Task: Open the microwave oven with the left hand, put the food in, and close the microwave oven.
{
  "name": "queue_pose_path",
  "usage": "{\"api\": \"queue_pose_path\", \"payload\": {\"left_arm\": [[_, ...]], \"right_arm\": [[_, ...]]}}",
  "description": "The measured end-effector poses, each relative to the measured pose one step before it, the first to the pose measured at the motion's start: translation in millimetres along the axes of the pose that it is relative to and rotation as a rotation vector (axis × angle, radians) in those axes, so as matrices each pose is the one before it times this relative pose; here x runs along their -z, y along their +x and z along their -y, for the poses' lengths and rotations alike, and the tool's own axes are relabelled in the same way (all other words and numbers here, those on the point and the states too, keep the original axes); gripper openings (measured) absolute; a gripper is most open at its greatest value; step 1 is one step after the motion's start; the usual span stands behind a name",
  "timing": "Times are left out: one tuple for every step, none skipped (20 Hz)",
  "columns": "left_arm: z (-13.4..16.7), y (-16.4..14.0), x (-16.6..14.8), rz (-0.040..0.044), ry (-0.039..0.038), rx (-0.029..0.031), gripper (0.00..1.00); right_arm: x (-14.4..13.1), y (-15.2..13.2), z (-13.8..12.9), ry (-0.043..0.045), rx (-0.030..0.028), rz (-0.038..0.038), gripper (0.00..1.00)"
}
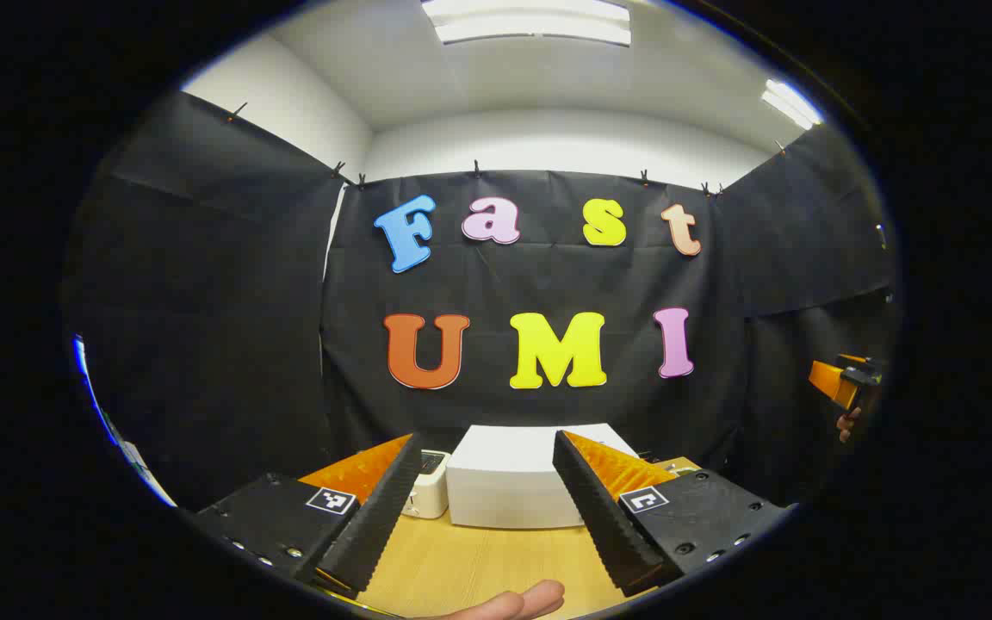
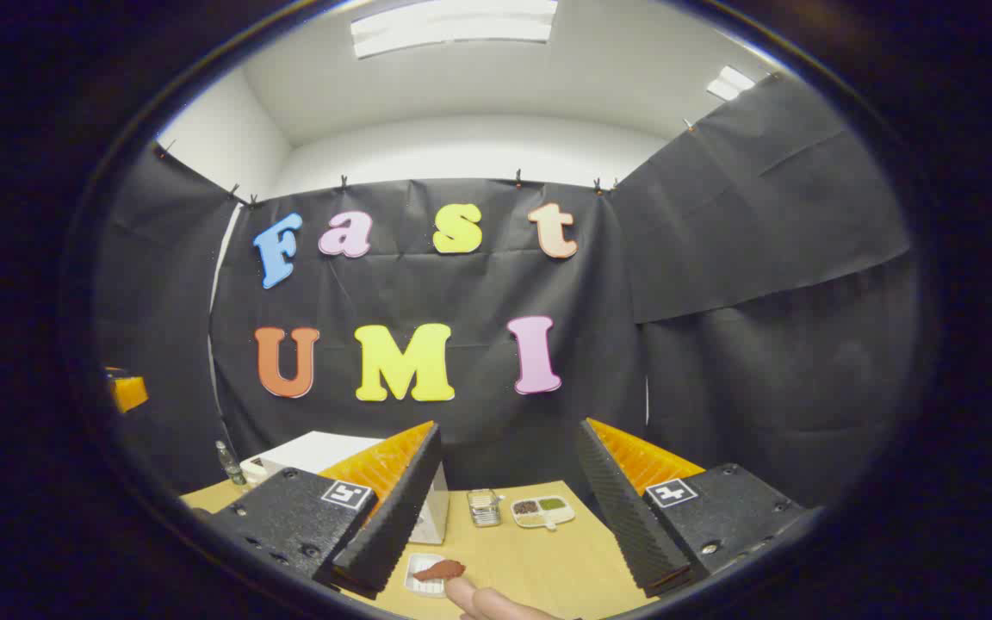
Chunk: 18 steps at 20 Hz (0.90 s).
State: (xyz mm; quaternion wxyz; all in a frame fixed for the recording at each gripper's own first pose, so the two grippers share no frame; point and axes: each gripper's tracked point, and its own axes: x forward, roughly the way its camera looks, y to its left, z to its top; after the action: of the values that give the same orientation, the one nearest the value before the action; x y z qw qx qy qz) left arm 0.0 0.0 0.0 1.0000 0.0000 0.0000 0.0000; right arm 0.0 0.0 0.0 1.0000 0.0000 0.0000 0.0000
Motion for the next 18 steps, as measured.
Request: {"api": "queue_pose_path", "payload": {"left_arm": [[-2.58, -0.56, -1.50, -0.00103, 0.01315, -0.00569, 0.95], [-0.44, -0.76, 1.89, -0.00672, 0.01757, -0.00287, 0.95], [-0.08, -0.57, 1.29, -0.00837, 0.01227, 0.00017, 0.95], [0.79, -0.72, 1.05, -0.00893, 0.00278, -0.00076, 0.95], [0.68, -0.10, -1.09, -0.00008, -0.00463, -0.00143, 0.95], [1.06, 0.36, -2.17, 0.00485, -0.00430, -0.00170, 0.95], [0.76, 0.53, 0.01, 0.00129, -0.00111, -0.00140, 0.95], [0.88, -0.22, 0.64, -0.00237, 0.00062, 0.00027, 0.95], [1.28, 0.05, 0.89, -0.00298, 0.00097, 0.00138, 0.95], [1.35, 0.39, 1.06, -0.00412, 0.00155, 0.00292, 0.95], [1.43, 0.29, 1.46, -0.00251, 0.00073, 0.00183, 0.95], [1.10, 1.27, 0.56, -0.00159, 0.00198, 0.00102, 0.95], [1.19, 1.90, 0.47, -0.00315, 0.00400, 0.00049, 0.95], [1.50, 0.14, 1.08, -0.00202, 0.00088, 0.00054, 0.95], [2.18, 1.64, 1.32, -0.00276, -0.00180, 0.00303, 0.95], [2.24, 1.58, 0.75, -0.00248, -0.00265, 0.00412, 0.95], [2.59, 1.74, 0.25, -0.00192, -0.00222, 0.00281, 0.95], [2.77, 0.71, -0.56, 0.00314, -0.00421, 0.00323, 0.95]], "right_arm": [[4.45, -0.88, 3.46, 0.00568, 0.00848, -0.02409, 1.00], [4.85, -1.23, 2.68, 0.00224, 0.00561, -0.02203, 1.00], [1.55, -1.46, 1.41, 0.00666, 0.00060, -0.01543, 0.90], [-0.39, -0.71, 0.24, 0.00800, -0.00083, -0.00671, 0.91], [-0.55, -0.50, 2.40, -0.00040, 0.00558, -0.00338, 1.00], [0.25, 0.42, 2.63, -0.00458, 0.00328, 0.00331, 0.91], [-2.96, -0.09, 2.01, -0.00540, 0.00242, 0.01099, 0.90], [-0.77, -0.40, 3.22, -0.00504, 0.00778, 0.00486, 1.00], [-0.85, -0.57, 2.63, -0.00202, 0.00267, 0.00230, 1.00], [-1.23, -0.25, -0.07, -0.00112, -0.00273, 0.00335, 0.90], [-2.07, -0.61, 1.25, -0.00190, 0.00009, 0.00279, 1.00], [0.30, -0.94, 2.70, -0.00107, 0.00225, 0.00103, 0.90], [-2.02, 0.12, -0.39, -0.00040, -0.00552, -0.00010, 0.91], [-0.94, -1.14, -1.47, -0.00331, -0.00610, 0.00279, 0.90], [-2.35, -0.58, 1.26, -0.00473, 0.00127, 0.00503, 0.90], [-2.57, -0.28, 1.51, -0.00385, -0.00074, 0.00570, 1.00], [-2.23, -0.78, 0.07, -0.00264, -0.00151, 0.00522, 1.00], [-0.01, -0.82, 1.49, -0.00165, 0.00224, 0.00343, 1.00]]}}
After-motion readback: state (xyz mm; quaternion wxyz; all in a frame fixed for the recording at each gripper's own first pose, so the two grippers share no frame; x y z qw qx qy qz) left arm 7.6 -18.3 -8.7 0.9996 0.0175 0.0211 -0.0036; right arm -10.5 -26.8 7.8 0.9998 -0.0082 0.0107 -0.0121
